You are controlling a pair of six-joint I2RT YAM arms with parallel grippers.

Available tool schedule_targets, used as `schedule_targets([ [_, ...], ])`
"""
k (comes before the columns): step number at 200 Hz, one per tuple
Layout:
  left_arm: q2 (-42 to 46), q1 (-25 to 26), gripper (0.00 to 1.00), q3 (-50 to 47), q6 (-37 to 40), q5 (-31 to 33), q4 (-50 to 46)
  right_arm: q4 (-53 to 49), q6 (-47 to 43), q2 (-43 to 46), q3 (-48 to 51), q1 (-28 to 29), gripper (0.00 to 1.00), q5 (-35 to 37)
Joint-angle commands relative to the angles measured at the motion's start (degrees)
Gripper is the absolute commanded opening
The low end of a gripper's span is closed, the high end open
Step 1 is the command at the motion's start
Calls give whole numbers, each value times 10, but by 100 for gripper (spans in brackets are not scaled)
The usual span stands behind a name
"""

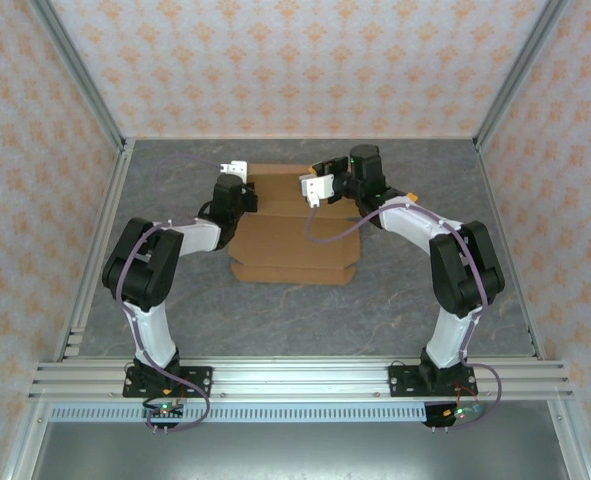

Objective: Fold the paper box

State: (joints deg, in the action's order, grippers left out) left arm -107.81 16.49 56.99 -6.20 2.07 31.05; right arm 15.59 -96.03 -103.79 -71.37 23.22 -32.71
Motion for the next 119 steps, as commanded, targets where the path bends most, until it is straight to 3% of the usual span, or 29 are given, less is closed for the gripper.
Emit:
schedule_targets([
  [1, -11, -7, 15, 26, -55, 54, 1, -19, 5, -8, -4, 4, 0, -10],
  [52, -28, -2, 10, 52, -106, 78, -26, -21, 17, -13, 0, 4, 0, -1],
  [81, -19, -2, 23, 42, -102, 68, -32, -39, 15, -16, -22, 4, 0, 10],
  [119, 41, -3, 47, 3, -93, 43, -53, -52, 14, -23, -40, 2, 0, 27],
])
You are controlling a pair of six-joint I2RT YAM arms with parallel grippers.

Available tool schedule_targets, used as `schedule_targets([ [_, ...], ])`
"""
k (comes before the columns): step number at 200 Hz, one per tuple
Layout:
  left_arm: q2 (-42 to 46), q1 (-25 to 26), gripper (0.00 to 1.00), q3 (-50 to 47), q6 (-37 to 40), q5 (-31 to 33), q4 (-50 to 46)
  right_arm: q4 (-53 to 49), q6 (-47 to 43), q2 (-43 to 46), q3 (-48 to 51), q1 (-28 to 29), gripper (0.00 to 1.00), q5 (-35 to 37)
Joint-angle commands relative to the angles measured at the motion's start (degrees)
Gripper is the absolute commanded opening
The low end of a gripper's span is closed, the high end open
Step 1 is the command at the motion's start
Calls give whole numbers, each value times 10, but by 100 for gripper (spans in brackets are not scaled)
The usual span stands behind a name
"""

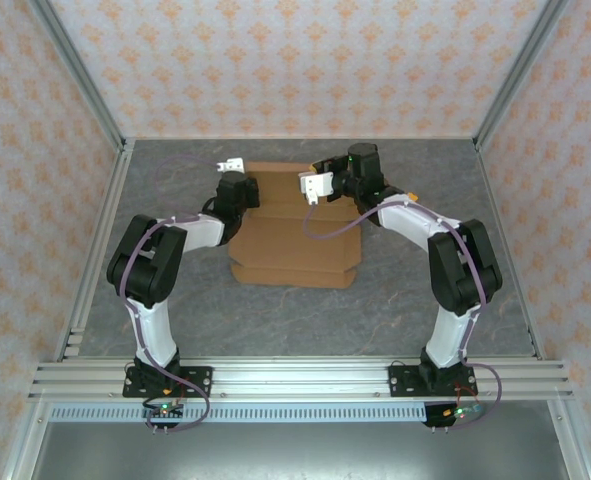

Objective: Fold the paper box

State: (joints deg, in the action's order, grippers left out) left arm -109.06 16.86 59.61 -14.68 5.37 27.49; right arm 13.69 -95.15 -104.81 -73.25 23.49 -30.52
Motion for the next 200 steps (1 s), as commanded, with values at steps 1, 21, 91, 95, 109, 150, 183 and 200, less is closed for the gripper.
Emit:
schedule_targets([
  [1, 55, -6, 47, -24, -8, 10, -19, -34, 5, -13, -21, -1, 0, 5],
  [21, 89, -8, 55, -49, -6, 1, -48, -33, 5, -14, -23, -1, 0, 9],
  [91, 262, -41, 68, -103, 19, -90, -164, 13, 2, -21, -20, -1, 0, 12],
  [95, 269, -43, 69, -95, 19, -96, -177, 15, 0, -22, -20, -2, 0, 11],
  [109, 281, -46, 69, -61, 33, -121, -227, 21, -4, -26, -23, -2, 0, 10],
  [150, 261, -45, 67, 28, 148, -128, -280, 9, -8, -28, -37, -1, 0, -2],
  [183, 255, -41, 67, 61, 255, -131, -263, 12, -10, -31, -39, -1, 0, -8],
  [200, 236, -45, 67, 81, 265, -110, -275, 12, -8, -32, -44, 0, 0, -7],
])
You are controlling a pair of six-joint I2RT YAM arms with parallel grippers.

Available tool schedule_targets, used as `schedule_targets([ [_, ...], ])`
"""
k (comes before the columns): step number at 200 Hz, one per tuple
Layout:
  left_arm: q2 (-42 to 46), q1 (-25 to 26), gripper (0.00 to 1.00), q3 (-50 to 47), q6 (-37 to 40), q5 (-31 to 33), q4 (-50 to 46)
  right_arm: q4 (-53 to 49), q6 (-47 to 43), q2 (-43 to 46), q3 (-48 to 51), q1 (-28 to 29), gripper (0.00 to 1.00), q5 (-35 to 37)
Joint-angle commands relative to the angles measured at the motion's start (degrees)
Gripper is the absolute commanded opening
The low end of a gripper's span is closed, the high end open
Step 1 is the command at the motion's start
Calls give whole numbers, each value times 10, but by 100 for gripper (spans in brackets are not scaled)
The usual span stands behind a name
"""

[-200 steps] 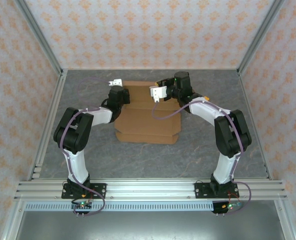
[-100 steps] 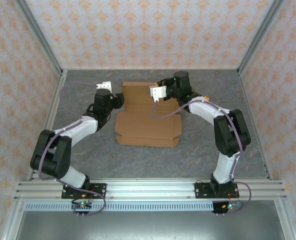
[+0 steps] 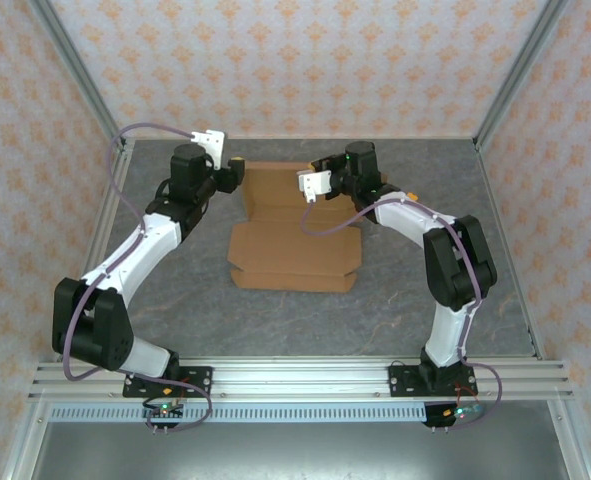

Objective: Fold the paper box

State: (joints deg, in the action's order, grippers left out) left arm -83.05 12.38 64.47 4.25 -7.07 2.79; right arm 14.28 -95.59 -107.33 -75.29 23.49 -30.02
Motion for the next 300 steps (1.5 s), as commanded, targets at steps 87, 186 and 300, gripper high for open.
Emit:
schedule_targets([
  [87, -150, -34, 69, -39, -54, -101, 118, -5, -3, -10, -37, 0, 0, -7],
  [186, -224, -46, 38, -18, -79, -151, 222, -10, -6, -11, -38, 2, 0, 4],
  [300, -248, -47, 11, -6, -95, -159, 237, -15, -4, -10, -37, 5, 0, 6],
])
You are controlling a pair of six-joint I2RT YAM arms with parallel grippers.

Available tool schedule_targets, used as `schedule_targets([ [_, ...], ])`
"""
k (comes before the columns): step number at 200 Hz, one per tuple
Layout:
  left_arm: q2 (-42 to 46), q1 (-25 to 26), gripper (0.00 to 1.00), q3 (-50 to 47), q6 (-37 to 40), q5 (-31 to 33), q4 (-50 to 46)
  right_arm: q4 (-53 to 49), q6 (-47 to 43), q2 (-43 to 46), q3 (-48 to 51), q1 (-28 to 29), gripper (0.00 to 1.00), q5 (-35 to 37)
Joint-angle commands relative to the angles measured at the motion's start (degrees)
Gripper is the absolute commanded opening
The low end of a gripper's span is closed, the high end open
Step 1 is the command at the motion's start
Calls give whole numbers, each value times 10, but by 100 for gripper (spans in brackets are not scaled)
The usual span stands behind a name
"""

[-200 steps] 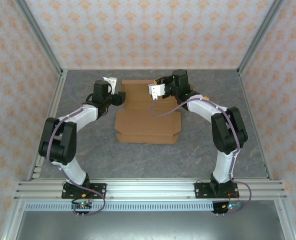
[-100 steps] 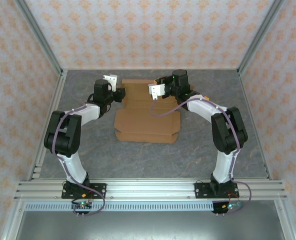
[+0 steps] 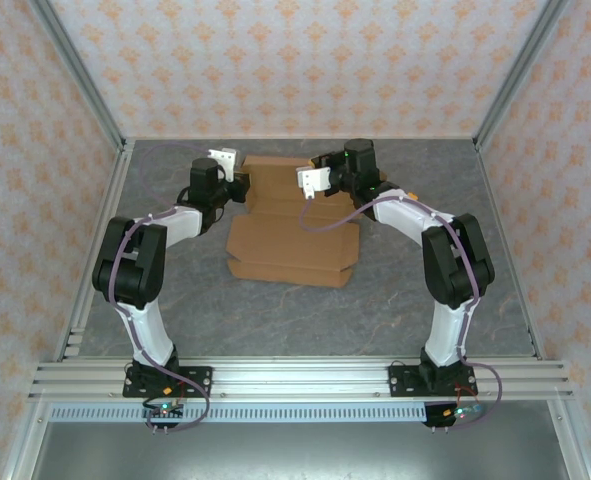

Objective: Fold the paper box

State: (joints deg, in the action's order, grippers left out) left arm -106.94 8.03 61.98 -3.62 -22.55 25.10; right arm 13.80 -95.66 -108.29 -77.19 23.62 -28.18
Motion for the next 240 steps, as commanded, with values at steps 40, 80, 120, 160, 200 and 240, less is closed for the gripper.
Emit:
schedule_targets([
  [40, 2, -3, 3, 24, -37, 15, -6, -11, -3, 0, -17, 7, 0, -11],
  [80, 20, 4, 0, 35, -46, 55, -51, -10, -1, 1, -15, 11, 0, -6],
  [120, 27, 5, 0, 36, -36, 68, -69, 0, -1, 6, -5, 12, 0, 7],
  [160, 45, 6, 0, 14, 4, 74, -58, 9, 12, 20, 5, 11, 24, 18],
  [200, 55, 6, 0, 18, 20, 80, -70, 15, 45, 41, 18, 11, 50, 23],
  [240, 72, 5, 0, 19, 20, 99, -88, 22, 133, 86, 40, 11, 88, 32],
])
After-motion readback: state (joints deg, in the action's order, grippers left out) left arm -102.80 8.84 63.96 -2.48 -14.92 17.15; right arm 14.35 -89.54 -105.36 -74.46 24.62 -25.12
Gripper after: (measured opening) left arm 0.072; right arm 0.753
